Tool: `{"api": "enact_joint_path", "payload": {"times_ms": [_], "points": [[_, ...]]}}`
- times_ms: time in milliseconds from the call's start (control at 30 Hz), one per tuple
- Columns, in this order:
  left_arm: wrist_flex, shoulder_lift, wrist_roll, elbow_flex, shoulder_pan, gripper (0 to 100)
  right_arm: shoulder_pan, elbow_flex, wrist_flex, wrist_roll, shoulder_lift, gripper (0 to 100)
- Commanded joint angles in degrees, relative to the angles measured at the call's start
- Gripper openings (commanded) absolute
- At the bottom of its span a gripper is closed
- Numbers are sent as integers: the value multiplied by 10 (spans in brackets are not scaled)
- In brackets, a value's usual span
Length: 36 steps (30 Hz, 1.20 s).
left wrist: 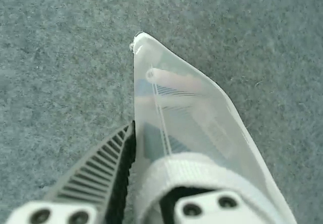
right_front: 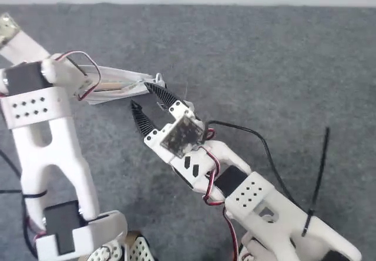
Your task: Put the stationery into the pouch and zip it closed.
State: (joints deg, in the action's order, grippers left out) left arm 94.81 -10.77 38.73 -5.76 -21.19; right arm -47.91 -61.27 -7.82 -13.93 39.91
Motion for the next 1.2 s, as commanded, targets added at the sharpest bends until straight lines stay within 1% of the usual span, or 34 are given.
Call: {"api": "enact_joint_path", "payload": {"times_ms": [0,133,400,500,633,933,1167], "points": [[-22,-38,-1,-9,-17,12,2,23,64,14,16,134],[-22,-38,-1,-9,-17,12,2,20,72,13,38,131],[-22,-38,-1,-9,-17,12,2,8,127,17,161,131],[-22,-38,-1,-10,-17,12,7,8,130,17,158,131],[-22,-38,-1,-10,-17,12,15,17,110,17,98,131],[-22,-38,-1,-10,-17,12,60,25,-75,17,-87,131],[-20,-38,-1,-9,-17,12,80,92,-90,18,-205,132]]}}
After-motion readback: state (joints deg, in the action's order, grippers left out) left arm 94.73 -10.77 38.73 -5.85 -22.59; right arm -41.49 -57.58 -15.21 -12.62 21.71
